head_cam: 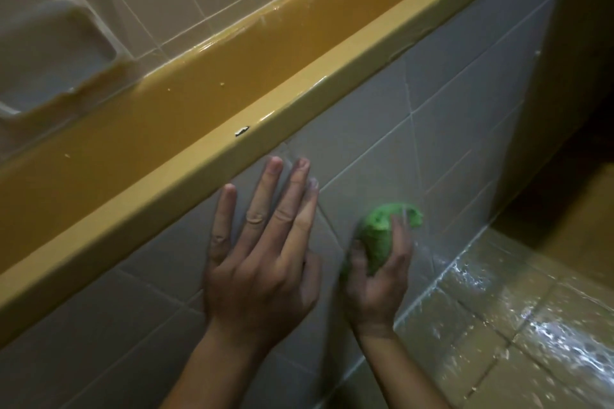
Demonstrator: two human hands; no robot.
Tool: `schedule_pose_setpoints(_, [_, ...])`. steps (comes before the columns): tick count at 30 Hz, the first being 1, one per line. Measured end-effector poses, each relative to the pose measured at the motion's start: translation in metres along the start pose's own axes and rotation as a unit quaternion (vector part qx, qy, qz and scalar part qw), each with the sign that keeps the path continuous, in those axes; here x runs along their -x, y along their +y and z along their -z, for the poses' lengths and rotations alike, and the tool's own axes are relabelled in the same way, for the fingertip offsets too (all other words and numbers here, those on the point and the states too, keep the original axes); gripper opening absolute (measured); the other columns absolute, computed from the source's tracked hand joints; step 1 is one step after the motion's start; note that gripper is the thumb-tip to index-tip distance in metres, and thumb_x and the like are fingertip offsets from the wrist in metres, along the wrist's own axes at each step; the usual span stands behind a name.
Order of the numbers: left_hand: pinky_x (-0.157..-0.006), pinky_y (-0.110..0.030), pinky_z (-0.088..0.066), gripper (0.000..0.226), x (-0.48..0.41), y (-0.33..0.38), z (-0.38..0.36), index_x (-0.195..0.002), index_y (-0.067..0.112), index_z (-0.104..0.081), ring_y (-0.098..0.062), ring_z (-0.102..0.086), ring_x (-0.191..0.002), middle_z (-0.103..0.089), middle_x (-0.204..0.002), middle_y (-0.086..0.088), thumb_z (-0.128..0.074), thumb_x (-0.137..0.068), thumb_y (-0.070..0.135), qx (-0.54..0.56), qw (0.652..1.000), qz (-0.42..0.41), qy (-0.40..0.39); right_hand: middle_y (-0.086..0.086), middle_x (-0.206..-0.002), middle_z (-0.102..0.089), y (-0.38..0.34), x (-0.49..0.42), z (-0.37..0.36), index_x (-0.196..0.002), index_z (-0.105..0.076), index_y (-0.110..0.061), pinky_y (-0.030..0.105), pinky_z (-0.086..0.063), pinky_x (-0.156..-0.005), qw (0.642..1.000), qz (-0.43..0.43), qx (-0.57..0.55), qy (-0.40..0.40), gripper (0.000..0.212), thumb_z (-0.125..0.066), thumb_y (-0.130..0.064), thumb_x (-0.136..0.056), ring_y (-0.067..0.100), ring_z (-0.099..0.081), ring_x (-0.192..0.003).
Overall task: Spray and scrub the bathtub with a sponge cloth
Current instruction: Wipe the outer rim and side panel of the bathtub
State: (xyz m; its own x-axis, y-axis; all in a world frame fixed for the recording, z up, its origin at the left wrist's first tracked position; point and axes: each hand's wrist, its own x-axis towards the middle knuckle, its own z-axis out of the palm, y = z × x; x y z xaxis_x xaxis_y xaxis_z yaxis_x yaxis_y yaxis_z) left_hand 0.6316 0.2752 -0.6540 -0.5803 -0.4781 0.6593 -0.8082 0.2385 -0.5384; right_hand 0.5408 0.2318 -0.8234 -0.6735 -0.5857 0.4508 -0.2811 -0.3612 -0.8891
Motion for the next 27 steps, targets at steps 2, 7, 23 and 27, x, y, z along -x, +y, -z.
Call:
schedule_pose_setpoints(2, [-0.13,-0.049,-0.011,0.06,0.004,-0.002,0.003,-0.15,0.012,-0.056,-0.022,-0.031,-0.156,-0.04,-0.164,-0.002,-0.05,-0.09,0.021,0.003,1.0,-0.005,-0.016,0.017,-0.154,-0.047,0.034,-0.001,0.005,-0.15,-0.038,-0.028,0.04,-0.039,-0.113,0.951,-0.3,-0.004,0.073,0.055,-0.048,-0.047,-0.099,0.037,-0.048,-0.14])
schedule_pose_setpoints(7, [-0.13,-0.049,-0.007,0.062,0.006,-0.001,0.007,-0.15,0.013,-0.055,-0.023,-0.027,-0.158,-0.037,-0.166,-0.002,-0.048,-0.09,0.021,-0.003,0.999,-0.01,-0.044,0.016,-0.149,-0.054,0.029,-0.048,0.008,-0.154,-0.038,-0.02,0.038,-0.044,-0.109,0.857,-0.494,-0.053,0.139,0.057,-0.056,-0.035,-0.102,0.037,-0.055,-0.131])
schedule_pose_setpoints(23, [-0.13,-0.048,-0.008,0.06,0.0,0.009,0.005,-0.144,0.013,-0.061,-0.024,-0.029,-0.157,-0.039,-0.165,-0.003,-0.054,-0.086,0.02,0.026,0.996,-0.05,-0.076,0.016,-0.149,-0.053,0.096,-0.012,0.03,-0.155,-0.033,-0.028,0.047,-0.041,-0.111,0.857,-0.511,-0.019,0.061,0.065,-0.047,-0.044,-0.094,0.039,-0.054,-0.131])
schedule_pose_setpoints(27, [-0.13,-0.048,-0.006,0.058,-0.003,0.011,0.001,-0.143,0.015,-0.063,-0.024,-0.029,-0.157,-0.039,-0.165,-0.002,-0.054,-0.086,0.021,0.026,0.996,-0.046,-0.075,0.002,-0.156,-0.045,0.037,0.023,0.008,-0.158,-0.033,-0.022,0.033,-0.036,-0.116,0.932,-0.358,-0.021,0.05,0.07,-0.044,-0.046,-0.093,0.021,-0.047,-0.138])
